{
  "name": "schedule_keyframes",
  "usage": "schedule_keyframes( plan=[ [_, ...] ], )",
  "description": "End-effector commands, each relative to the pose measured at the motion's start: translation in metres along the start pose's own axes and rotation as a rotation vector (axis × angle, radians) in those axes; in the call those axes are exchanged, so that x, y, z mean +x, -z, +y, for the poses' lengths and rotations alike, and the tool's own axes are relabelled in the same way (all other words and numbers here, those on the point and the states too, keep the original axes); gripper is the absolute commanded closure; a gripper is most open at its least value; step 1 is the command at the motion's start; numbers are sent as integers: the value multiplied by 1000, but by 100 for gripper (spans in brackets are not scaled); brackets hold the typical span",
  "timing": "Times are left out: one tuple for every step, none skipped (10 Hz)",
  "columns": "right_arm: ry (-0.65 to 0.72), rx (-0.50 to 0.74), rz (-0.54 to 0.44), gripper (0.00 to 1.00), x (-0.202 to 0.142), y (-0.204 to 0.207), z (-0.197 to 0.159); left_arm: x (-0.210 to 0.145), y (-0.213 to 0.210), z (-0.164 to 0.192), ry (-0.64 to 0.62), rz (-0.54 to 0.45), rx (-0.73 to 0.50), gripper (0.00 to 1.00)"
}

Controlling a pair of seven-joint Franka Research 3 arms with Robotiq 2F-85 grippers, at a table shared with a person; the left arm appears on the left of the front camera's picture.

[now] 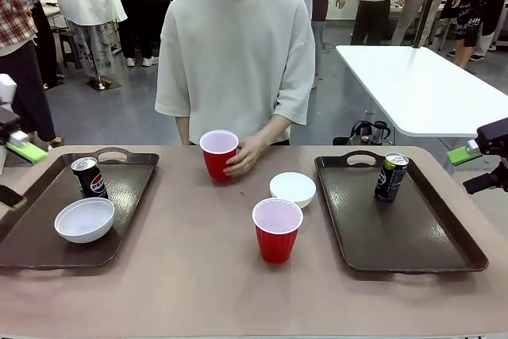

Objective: Prepare tableware on both trays.
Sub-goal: Pick up a Picnic Bowl from the table and place it on a Handle tray.

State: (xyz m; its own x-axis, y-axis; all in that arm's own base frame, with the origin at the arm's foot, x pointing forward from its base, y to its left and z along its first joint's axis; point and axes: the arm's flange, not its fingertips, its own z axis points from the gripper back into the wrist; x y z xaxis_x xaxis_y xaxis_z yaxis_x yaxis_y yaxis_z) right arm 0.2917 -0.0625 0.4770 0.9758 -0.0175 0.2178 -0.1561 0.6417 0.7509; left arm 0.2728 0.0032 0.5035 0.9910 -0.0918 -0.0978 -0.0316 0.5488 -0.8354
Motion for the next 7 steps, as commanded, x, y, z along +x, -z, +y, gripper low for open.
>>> schedule_keyframes(
  plan=[
    [-22, 26, -8, 0, 2, 1, -1, -5, -24, 14, 11, -92, -99, 0],
    [-22, 26, -8, 0, 2, 1, -1, -7, -46, 17, 8, -146, -129, 0],
    [-22, 26, -8, 0, 2, 1, -1, -9, -59, 21, -8, -181, -137, 0],
    [-22, 26, -8, 0, 2, 1, -1, -9, -64, 20, -22, -224, -90, 0],
    [-22, 26, -8, 0, 2, 1, -1, -11, -52, 21, -30, -156, -105, 0],
    [-22, 26, -8, 0, 2, 1, -1, -11, -52, 21, -30, -156, -105, 0],
    [0, 0, 0, 0, 0, 0, 0, -11, -52, 21, -30, -156, -105, 0]
  ],
)
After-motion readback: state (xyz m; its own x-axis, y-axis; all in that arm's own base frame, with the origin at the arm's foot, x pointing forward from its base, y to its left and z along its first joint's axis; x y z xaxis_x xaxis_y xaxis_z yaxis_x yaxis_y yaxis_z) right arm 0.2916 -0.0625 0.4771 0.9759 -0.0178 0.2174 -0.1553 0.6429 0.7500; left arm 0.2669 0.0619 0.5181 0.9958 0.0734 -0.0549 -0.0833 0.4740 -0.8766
